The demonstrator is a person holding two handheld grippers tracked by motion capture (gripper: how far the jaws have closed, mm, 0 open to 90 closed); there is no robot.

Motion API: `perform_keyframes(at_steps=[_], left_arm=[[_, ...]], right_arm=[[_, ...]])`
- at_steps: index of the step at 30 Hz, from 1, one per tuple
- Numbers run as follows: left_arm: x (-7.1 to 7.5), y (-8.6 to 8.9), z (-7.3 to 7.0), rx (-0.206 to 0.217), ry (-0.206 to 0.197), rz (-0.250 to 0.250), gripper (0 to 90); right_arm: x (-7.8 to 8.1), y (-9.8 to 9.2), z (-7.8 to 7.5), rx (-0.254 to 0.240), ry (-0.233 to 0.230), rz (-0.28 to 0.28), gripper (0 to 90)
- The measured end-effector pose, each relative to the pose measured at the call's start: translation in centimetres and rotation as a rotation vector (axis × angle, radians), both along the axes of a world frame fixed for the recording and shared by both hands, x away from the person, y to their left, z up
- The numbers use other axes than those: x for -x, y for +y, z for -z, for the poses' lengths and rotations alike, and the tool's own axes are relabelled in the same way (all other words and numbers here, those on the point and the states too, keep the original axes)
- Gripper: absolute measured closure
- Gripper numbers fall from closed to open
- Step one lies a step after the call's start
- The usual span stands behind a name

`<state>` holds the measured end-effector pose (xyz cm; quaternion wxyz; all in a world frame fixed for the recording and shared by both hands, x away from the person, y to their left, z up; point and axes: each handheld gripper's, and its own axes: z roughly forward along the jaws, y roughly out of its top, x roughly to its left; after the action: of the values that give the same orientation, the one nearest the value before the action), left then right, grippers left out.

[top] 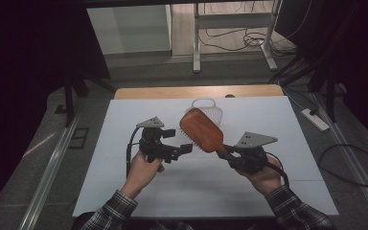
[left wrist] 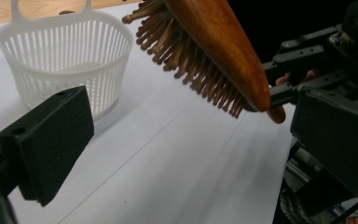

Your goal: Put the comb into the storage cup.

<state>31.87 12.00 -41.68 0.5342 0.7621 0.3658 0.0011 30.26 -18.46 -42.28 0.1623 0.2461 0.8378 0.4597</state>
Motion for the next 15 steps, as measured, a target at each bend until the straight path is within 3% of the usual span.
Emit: perform_keyframes(at_steps=[15], left_arm=[[-0.5,-0.8,0.3,0.028,0.065,0.005,0.0]], right_arm=[[0.6,1.4,0.4,-0.009,0.002,-0.042,71.4]])
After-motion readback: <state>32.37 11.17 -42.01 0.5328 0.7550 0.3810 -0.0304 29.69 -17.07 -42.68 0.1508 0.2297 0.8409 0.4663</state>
